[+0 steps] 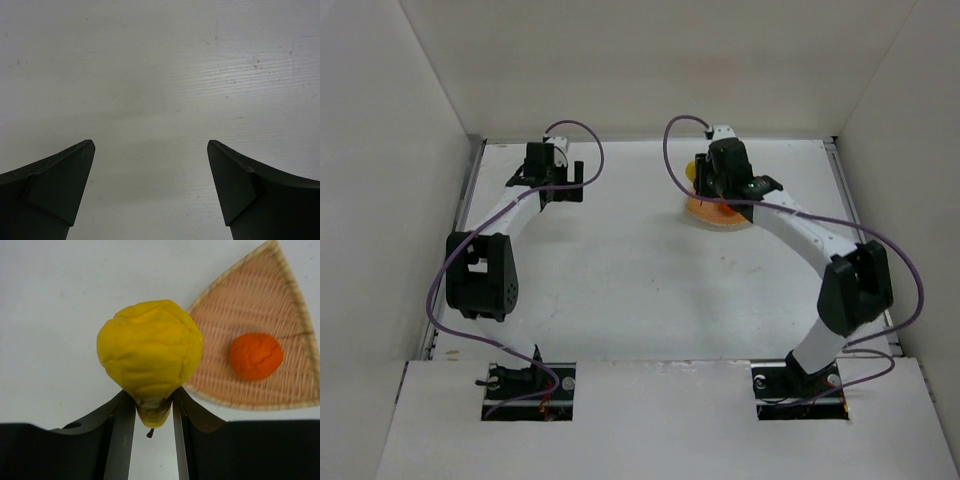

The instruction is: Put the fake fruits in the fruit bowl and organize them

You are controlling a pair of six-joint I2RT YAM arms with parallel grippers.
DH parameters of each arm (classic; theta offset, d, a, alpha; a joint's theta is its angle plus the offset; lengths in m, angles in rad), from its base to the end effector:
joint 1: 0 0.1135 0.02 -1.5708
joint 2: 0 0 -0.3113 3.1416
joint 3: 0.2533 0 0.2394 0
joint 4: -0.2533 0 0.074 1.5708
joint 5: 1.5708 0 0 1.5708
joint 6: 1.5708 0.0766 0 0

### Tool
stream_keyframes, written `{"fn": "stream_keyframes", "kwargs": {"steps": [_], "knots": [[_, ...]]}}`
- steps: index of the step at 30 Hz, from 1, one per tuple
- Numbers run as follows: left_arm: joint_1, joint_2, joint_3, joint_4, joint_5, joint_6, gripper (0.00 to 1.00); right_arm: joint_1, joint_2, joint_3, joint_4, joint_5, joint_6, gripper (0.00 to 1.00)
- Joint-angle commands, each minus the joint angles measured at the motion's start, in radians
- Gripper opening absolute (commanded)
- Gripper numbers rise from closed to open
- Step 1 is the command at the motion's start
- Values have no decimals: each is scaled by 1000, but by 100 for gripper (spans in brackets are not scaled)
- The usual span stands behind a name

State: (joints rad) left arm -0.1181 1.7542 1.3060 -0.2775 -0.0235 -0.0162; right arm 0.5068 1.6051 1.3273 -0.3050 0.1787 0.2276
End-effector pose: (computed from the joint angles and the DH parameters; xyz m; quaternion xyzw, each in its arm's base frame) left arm 0.4215 -0.0482 0.2733 0.0416 0.9110 -0.0168 0.4099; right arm 0.3517 0.1797 0.3365 -0.0801 0.8743 0.0962 0.4690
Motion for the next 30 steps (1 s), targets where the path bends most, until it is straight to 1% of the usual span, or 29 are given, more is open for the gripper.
{"fn": "stream_keyframes", "kwargs": {"steps": [1,3,5,7,8,9,11,12,13,17,20,25,30], "knots": [[1,-74,-11,34,2,-22,100,-79,177,113,-6,15,-45,1],[-2,-82,-17,35,2,-18,100,-101,255,173,-19,18,-47,2],[-4,-90,-24,35,2,-11,100,-116,314,223,-29,18,-36,6],[-4,-96,-31,38,2,-8,100,-126,346,249,-40,18,-22,14],[-2,-98,-34,40,4,-8,100,-130,354,254,-43,18,-13,21],[1,-99,-36,41,4,-8,100,-136,355,254,-46,15,-4,32],[2,-99,-37,41,2,-8,100,-139,342,239,-43,1,7,62],[2,-98,-37,41,2,-8,100,-139,325,227,-39,-5,7,78],[2,-96,-36,41,2,-8,100,-138,300,210,-34,-10,7,100],[-4,-90,-33,41,4,-8,100,-142,187,147,-22,4,36,100],[-8,-87,-33,41,7,-8,100,-185,73,77,-13,65,99,100],[-8,-82,-40,41,14,-16,100,-308,-77,-75,-20,166,167,100],[-2,-67,-39,37,16,-21,100,-463,-203,-247,-13,170,252,100]]}}
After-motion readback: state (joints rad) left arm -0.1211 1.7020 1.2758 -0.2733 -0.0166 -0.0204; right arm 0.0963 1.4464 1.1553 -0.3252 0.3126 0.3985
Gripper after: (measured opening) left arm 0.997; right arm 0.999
